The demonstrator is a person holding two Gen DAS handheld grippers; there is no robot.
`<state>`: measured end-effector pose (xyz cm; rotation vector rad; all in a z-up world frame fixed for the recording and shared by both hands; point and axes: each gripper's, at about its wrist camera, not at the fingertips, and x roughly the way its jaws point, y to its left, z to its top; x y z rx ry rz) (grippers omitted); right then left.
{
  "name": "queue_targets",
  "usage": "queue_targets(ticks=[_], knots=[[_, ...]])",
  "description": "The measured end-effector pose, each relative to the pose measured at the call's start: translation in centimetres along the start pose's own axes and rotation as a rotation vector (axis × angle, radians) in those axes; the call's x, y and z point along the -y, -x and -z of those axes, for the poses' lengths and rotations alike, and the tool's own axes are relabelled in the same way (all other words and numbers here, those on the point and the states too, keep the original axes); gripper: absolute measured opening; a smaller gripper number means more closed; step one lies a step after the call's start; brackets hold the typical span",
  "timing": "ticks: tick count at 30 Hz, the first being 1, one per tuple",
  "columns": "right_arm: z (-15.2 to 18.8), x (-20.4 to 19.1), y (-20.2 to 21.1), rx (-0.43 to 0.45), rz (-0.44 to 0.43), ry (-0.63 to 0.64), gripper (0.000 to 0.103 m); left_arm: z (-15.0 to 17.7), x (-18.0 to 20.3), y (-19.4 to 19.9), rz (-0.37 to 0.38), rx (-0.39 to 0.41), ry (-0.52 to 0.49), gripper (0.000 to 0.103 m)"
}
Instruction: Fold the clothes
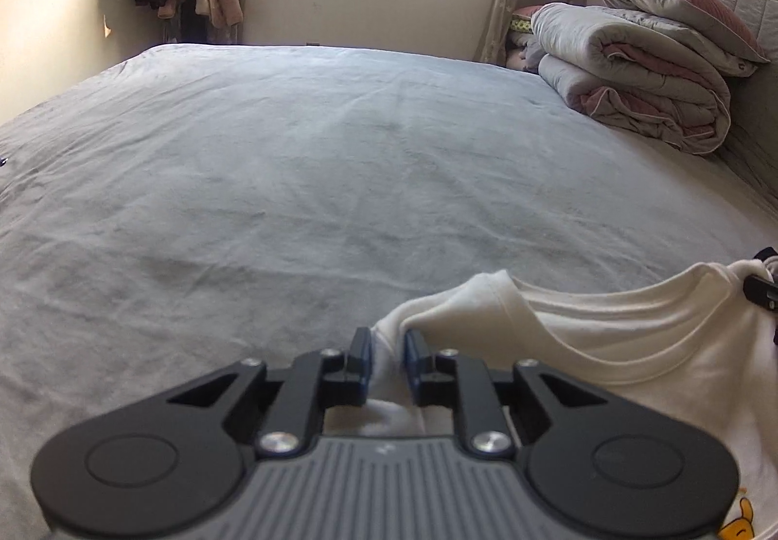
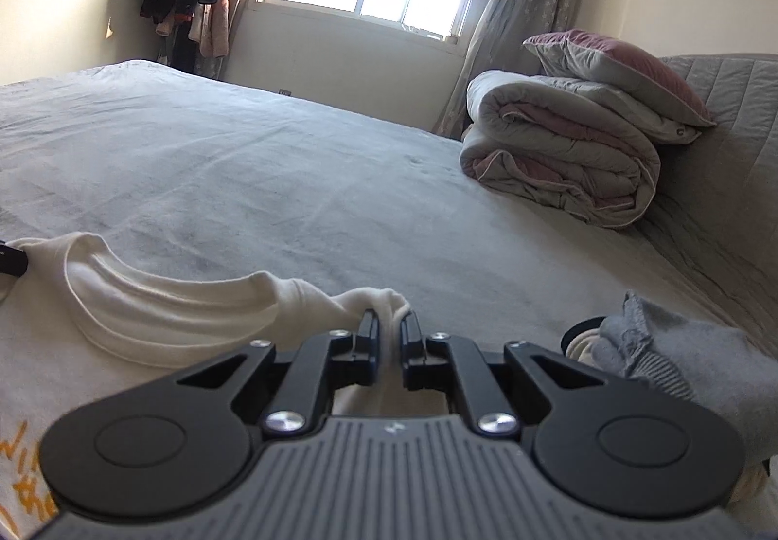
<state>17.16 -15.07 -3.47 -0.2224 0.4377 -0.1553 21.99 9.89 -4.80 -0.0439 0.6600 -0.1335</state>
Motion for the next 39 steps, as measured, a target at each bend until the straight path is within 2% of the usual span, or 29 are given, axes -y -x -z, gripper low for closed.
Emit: queue_targets(ticks=[1, 5, 8, 14, 21, 30, 33, 39], knots=[[0.0, 0.2, 0.1, -0.005, -0.005, -0.014, 0.01, 0.0, -0.1, 0.0, 0.011, 0.001, 0.004, 0.022], [-0.1, 0.9, 0.5, -0.027, -0.026, -0.07, 0.03, -0.4, -0.7, 0.7, 0.05, -0.001, 0.046, 0.039], [-0.2, 1.5, 0.9, -0.044, -0.041, -0.112, 0.032, -0.6, -1.1, 2.0, 0.066, -0.002, 0.072, 0.043], [-0.1, 3.2, 3.6, -0.086, -0.045, -0.166, 0.035, -0.4, -1.3, 5.1, 0.085, -0.036, 0.09, 0.046], [0.5, 3.9, 6.7, -0.127, -0.051, -0.16, 0.039, 0.8, -0.7, 8.4, 0.068, -0.064, 0.062, 0.049], [1.9, 4.6, 10.1, -0.16, -0.072, -0.155, 0.046, 3.5, 0.0, 11.6, 0.094, -0.134, 0.033, 0.051], [2.7, 4.8, 11.2, -0.183, -0.098, -0.167, 0.048, 4.4, 0.2, 12.6, 0.105, -0.158, 0.026, 0.051], [5.2, 6.3, 12.8, -0.226, -0.199, -0.259, 0.049, 8.3, -1.8, 14.1, 0.143, -0.189, 0.087, 0.05]])
